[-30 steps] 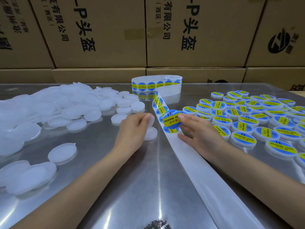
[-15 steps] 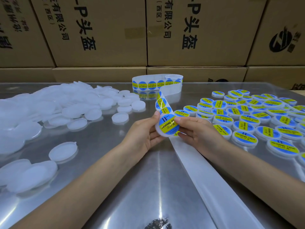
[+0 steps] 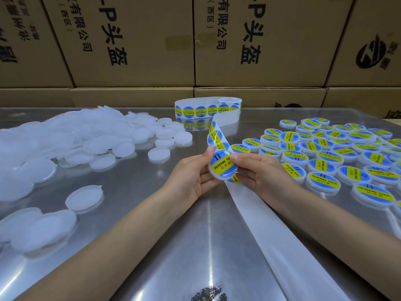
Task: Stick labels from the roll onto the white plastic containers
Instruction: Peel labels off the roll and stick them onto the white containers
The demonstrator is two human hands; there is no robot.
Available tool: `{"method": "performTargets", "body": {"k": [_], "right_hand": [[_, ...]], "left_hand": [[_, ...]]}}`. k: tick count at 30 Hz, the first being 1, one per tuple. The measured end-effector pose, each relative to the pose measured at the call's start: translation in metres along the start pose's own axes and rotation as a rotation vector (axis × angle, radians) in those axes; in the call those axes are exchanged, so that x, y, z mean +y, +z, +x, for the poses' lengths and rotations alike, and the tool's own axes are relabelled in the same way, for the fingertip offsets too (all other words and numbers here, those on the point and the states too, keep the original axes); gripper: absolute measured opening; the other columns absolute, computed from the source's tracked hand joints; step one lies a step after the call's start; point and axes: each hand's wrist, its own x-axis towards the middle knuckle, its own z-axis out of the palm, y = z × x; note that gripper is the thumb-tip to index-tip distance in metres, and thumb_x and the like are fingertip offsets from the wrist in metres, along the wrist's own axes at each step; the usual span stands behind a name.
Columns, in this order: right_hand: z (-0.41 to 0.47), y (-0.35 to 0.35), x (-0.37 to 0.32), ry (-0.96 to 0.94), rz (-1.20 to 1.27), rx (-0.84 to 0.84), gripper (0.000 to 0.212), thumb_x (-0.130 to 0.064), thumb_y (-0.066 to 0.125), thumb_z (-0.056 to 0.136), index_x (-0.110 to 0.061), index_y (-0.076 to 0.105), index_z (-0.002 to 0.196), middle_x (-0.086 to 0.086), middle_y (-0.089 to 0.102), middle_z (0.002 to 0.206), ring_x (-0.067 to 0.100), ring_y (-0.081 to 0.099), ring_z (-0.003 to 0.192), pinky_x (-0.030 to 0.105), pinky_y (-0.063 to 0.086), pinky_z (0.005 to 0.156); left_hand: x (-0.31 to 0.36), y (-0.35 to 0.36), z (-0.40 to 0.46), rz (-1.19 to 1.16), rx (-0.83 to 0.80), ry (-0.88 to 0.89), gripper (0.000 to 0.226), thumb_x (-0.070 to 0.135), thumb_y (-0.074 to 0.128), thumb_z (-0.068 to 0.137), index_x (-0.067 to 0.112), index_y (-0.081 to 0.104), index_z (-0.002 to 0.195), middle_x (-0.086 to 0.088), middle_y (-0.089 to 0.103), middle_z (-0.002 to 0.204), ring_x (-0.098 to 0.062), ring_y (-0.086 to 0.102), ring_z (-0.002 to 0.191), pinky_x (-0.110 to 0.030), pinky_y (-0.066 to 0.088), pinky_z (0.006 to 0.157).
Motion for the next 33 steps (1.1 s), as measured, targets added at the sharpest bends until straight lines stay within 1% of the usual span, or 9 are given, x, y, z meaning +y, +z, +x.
{"method": "performTargets", "body": {"k": [4,10,15,21,23,25,28,30,33], "right_hand": [[0.0,0.001,0.001,-0.023,0.016,0.009,0.009,-0.015,0.064,0.084,-0.012,0.073,0.085,0.005,0.075,0.095,0.01,0.069,0.086,0.017,0.053,0.077],[-0.001,0.003,0.002,-0.057,0.017,0.027,0.011,-0.014,0.064,0.084,-0.008,0.072,0.089,0.013,0.072,0.103,0.02,0.065,0.097,0.032,0.048,0.094],[-0.003,0.005,0.006,-0.135,-0.033,0.082,0.009,-0.015,0.065,0.085,-0.011,0.073,0.086,0.013,0.073,0.097,0.021,0.064,0.094,0.038,0.047,0.097],[-0.008,0.014,0.013,-0.419,-0.248,0.208,0.006,-0.013,0.069,0.084,-0.018,0.067,0.082,-0.011,0.071,0.084,0.003,0.067,0.076,0.013,0.049,0.065],[-0.008,0.014,0.015,-0.484,-0.368,0.229,0.01,-0.015,0.068,0.085,-0.025,0.064,0.082,-0.013,0.063,0.109,0.007,0.067,0.088,0.014,0.05,0.073],[-0.009,0.014,0.017,-0.501,-0.491,0.244,0.013,-0.018,0.066,0.086,-0.03,0.061,0.083,-0.01,0.041,0.133,0.011,0.058,0.113,0.011,0.045,0.087],[-0.009,0.014,0.019,-0.493,-0.551,0.223,0.015,-0.02,0.065,0.087,-0.034,0.058,0.086,-0.01,0.022,0.14,0.013,0.034,0.136,0.019,0.039,0.1],[-0.009,0.013,0.02,-0.495,-0.543,0.229,0.026,-0.021,0.065,0.087,-0.04,0.057,0.102,-0.008,0.018,0.141,0.01,0.035,0.133,0.013,0.038,0.099],[-0.006,0.008,0.015,-0.421,-0.525,0.244,0.067,-0.026,0.07,0.083,-0.049,0.031,0.132,-0.012,0.022,0.131,0.004,0.05,0.111,-0.002,0.036,0.081]], "left_hand": [[0.0,0.0,0.0,-0.004,-0.004,-0.007,0.028,0.033,0.052,0.093,0.011,0.068,0.095,-0.007,0.075,0.085,-0.015,0.072,0.075,-0.021,0.056,0.059],[0.0,0.001,-0.001,-0.024,-0.024,-0.016,0.028,0.033,0.054,0.092,0.009,0.068,0.099,-0.008,0.075,0.091,-0.015,0.072,0.078,-0.022,0.057,0.063],[-0.003,0.0,-0.003,0.029,-0.1,0.042,0.037,0.03,0.065,0.077,0.01,0.069,0.108,-0.007,0.072,0.107,-0.016,0.069,0.097,-0.022,0.055,0.083],[-0.007,0.0,-0.004,0.008,-0.079,0.042,0.016,0.009,0.059,0.088,0.012,0.071,0.099,-0.003,0.074,0.092,-0.009,0.071,0.082,-0.014,0.053,0.064],[-0.007,0.0,-0.004,0.009,-0.078,0.044,0.017,0.008,0.058,0.089,0.012,0.071,0.1,-0.003,0.074,0.09,-0.009,0.071,0.081,-0.014,0.052,0.062],[-0.008,0.0,-0.004,0.019,-0.071,0.049,0.017,0.008,0.059,0.089,0.013,0.071,0.1,-0.003,0.074,0.093,-0.009,0.071,0.082,-0.015,0.053,0.064],[-0.009,-0.001,-0.003,0.04,-0.064,0.054,0.019,0.01,0.06,0.089,0.012,0.071,0.104,-0.006,0.073,0.101,-0.011,0.07,0.087,-0.016,0.055,0.071],[-0.009,-0.002,-0.004,0.05,-0.071,0.058,0.02,0.01,0.06,0.088,0.01,0.07,0.106,-0.007,0.073,0.102,-0.012,0.07,0.089,-0.017,0.055,0.073],[-0.009,-0.002,-0.004,0.074,-0.074,0.07,0.018,0.008,0.06,0.088,0.011,0.072,0.101,-0.006,0.074,0.098,-0.013,0.071,0.087,-0.017,0.054,0.068]]}}
